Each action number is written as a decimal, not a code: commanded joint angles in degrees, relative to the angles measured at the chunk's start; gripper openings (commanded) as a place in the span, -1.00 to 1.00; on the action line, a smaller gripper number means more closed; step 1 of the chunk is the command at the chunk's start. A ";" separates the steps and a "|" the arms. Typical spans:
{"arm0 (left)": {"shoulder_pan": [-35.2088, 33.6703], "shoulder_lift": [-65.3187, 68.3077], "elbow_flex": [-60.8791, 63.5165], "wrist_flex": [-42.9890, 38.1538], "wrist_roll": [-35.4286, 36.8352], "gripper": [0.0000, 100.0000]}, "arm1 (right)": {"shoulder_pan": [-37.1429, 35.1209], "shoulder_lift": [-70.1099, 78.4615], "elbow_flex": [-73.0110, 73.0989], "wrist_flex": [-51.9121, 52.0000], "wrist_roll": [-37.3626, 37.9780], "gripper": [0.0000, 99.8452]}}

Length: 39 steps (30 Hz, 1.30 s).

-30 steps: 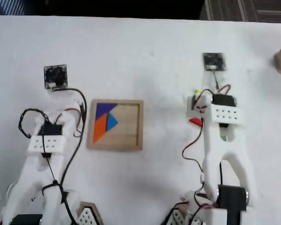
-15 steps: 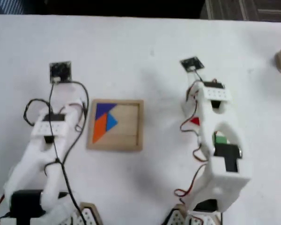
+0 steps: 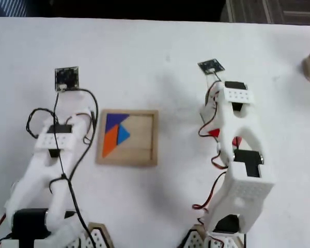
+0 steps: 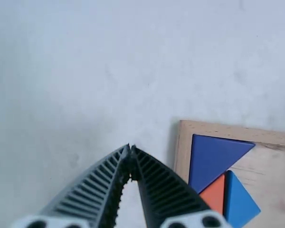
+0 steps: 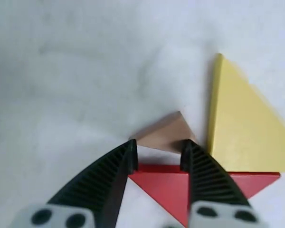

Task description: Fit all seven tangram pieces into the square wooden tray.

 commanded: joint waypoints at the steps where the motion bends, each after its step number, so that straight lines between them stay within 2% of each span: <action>1: -0.84 0.13 -2.81 -1.49 -0.62 -0.95 | -4.09 0.40 -0.79 4.53 0.53 -0.70; 6: -0.84 0.13 -2.90 -1.49 -0.62 -0.95 | -5.23 -1.89 -2.20 5.32 -0.53 -0.70; 10: -0.75 0.31 -2.81 -1.49 -0.62 -0.95 | -2.33 -3.47 -2.02 5.32 -3.52 -0.70; 23: -0.40 0.48 -2.81 -1.49 -0.62 -0.95 | 2.07 -2.86 -2.46 -0.40 -4.13 -0.70; 25: -0.40 0.48 -2.81 -1.49 -0.62 -0.95 | 3.12 -3.38 -2.37 -1.36 -9.05 -0.76; 28: -0.40 0.48 -2.81 -1.49 -0.62 -0.95 | 4.35 -3.30 -2.73 -2.59 -16.70 -0.98; 31: -0.40 0.48 -2.73 -1.49 -0.62 -0.95 | 3.91 -1.19 -2.90 -2.68 -16.70 -0.91; 36: -0.48 0.48 -2.55 -1.41 -0.62 -0.95 | 4.70 2.68 -4.57 -2.24 -13.10 -0.97; 39: -0.57 0.40 -2.55 -1.41 -0.62 -0.95 | 4.79 3.38 -4.84 1.80 -11.69 -0.96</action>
